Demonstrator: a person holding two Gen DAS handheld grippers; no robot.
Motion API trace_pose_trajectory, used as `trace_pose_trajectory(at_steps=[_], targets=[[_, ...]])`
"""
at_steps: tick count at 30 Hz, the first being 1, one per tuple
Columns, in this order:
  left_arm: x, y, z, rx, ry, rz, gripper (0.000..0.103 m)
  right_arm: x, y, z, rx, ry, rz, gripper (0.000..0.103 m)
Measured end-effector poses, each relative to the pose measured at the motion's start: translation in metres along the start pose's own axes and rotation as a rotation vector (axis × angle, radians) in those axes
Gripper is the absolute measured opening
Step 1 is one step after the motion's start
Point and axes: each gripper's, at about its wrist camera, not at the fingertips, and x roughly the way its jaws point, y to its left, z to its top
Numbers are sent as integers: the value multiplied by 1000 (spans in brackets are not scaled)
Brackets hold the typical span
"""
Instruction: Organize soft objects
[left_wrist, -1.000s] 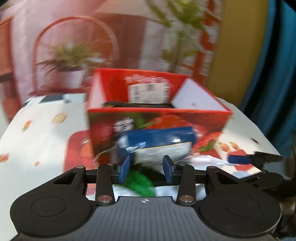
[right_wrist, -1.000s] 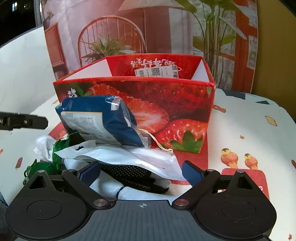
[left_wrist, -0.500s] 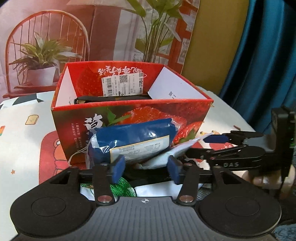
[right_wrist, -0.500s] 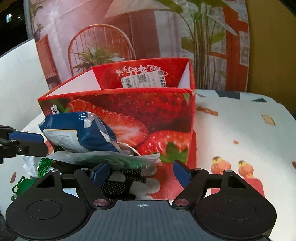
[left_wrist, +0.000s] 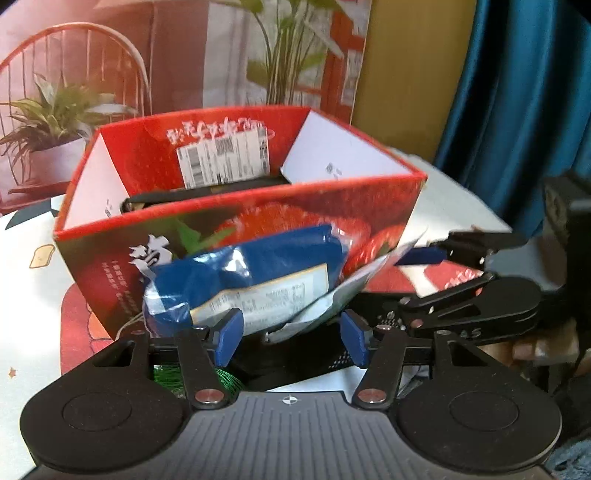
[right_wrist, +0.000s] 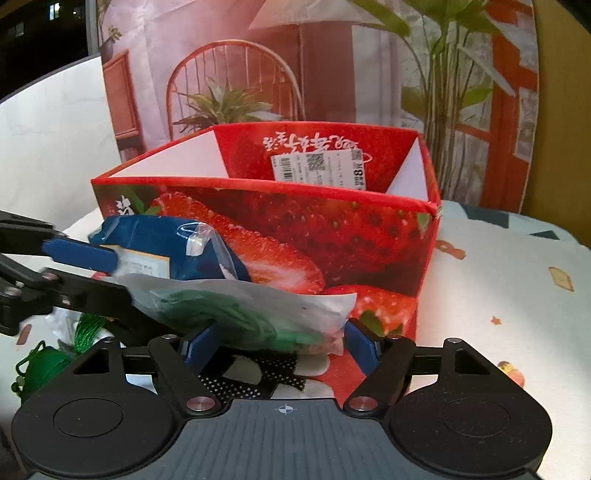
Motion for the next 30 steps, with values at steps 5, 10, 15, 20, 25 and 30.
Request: trace_pose_trajectory(at_steps=[5,10,15,20,25,30], targets=[[10,-3,-1,8,30,0,54,-1,-3,0,-5,-8,15,68],[18,-3,0,-4,53,-9,41,0,-4,-1,3,-17,28,64],[28,-8,3,21,75,11,28,-2,-5,-4,15,-21,40,59],[29,-9,4,4,74,19,19,-3,-6,-6,45,-26,47,52],[18,-11,3,12,41,29,17,-11,-11,-4,75,-46,59,45],[8,-11,5,2,7,22,17,-23,-11,1,84,-75,64,40]])
